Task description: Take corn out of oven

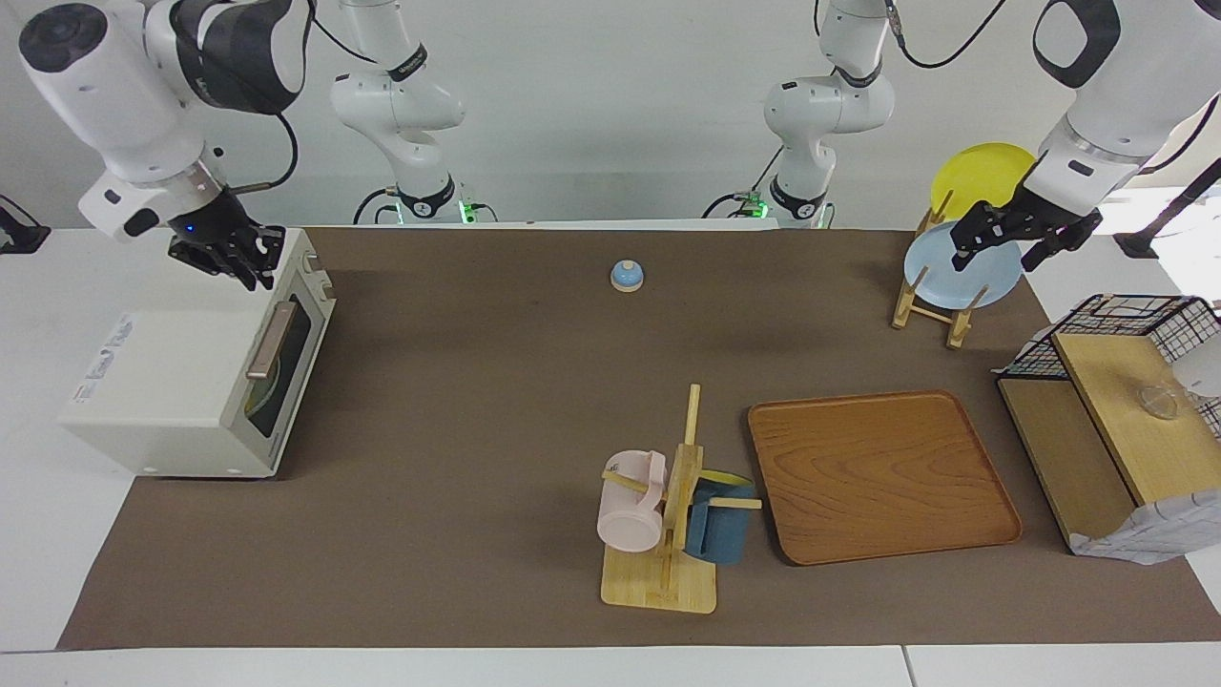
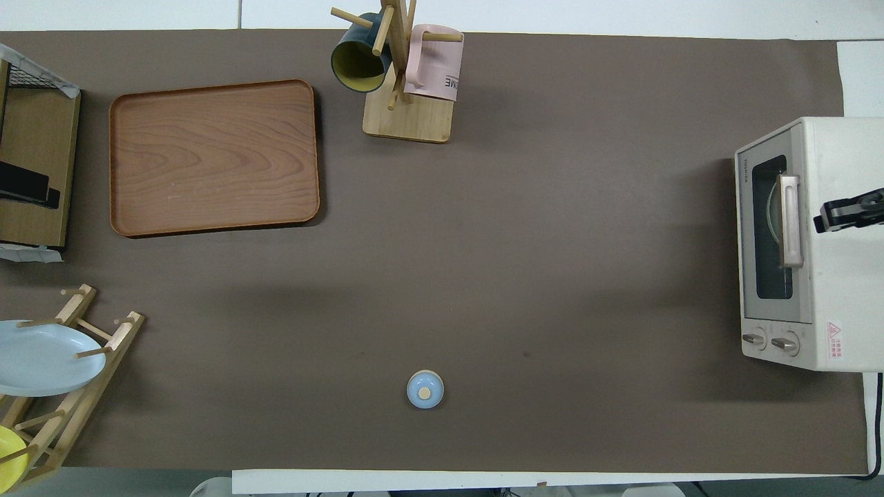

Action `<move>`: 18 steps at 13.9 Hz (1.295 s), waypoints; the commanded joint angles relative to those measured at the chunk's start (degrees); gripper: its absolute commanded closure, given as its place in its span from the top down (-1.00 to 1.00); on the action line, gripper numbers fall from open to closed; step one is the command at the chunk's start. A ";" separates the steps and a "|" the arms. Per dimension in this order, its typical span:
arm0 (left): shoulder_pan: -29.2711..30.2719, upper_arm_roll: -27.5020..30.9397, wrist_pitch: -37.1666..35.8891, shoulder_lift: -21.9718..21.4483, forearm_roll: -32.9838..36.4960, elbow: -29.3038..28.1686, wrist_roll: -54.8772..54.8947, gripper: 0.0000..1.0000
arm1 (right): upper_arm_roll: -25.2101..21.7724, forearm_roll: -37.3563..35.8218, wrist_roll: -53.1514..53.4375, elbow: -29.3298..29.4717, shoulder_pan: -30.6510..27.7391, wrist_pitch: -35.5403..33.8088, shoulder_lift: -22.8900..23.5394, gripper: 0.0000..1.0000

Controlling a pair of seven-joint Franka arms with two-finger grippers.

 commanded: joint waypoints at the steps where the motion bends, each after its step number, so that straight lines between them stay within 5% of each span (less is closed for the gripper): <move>1: 0.73 -0.54 -0.46 -0.54 0.61 -0.37 0.22 1.00 | -0.22 -2.57 1.08 -1.73 -0.27 1.74 1.01 -1.00; 9: 0.73 -0.54 -0.46 -0.63 0.70 -0.37 0.22 1.00 | -0.13 -4.26 5.30 -7.79 0.08 11.84 2.95 -1.00; 18: 0.91 -0.45 -5.39 -1.86 0.70 -1.25 0.05 1.00 | 0.05 -3.20 13.82 -7.89 8.87 24.76 14.19 -1.00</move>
